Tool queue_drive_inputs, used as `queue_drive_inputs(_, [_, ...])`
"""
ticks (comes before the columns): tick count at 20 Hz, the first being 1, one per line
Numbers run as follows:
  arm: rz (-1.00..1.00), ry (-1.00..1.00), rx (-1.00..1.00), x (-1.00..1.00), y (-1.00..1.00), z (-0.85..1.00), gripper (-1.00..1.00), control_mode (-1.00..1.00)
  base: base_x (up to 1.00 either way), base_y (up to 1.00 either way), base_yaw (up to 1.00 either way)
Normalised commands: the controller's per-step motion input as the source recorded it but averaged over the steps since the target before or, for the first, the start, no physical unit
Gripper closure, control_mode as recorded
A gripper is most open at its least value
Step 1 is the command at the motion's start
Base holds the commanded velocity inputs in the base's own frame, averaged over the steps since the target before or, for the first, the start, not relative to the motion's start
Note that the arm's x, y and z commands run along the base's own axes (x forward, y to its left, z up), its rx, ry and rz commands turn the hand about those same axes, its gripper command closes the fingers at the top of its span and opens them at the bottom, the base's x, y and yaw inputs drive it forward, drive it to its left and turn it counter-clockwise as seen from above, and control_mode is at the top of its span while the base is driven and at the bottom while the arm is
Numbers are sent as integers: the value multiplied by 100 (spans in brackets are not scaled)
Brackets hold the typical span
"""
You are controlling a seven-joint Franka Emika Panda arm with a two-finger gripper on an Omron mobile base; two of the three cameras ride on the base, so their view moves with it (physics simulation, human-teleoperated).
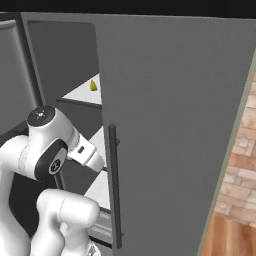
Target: Take the avocado and lemon wedge out of the freezer and place them in the tupperware container on the counter. Then put the tupperware containing the vegetables back in the freezer.
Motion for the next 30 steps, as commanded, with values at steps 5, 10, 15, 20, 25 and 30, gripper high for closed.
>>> queue_drive_inputs(5, [0,0,0,0,0,0,-100,100,23,64,0])
queue_drive_inputs(10, [0,0,0,0,0,0,-100,100,66,48,0])
queue_drive_inputs(15, [0,0,0,0,0,0,-100,100,100,38,0])
queue_drive_inputs(20, [0,0,0,0,0,0,-100,100,81,33,0])
queue_drive_inputs(25, [2,-12,-11,18,26,56,-100,-100,0,0,0])
queue_drive_inputs(30, [11,-29,-14,0,33,98,-100,-100,0,0,0])
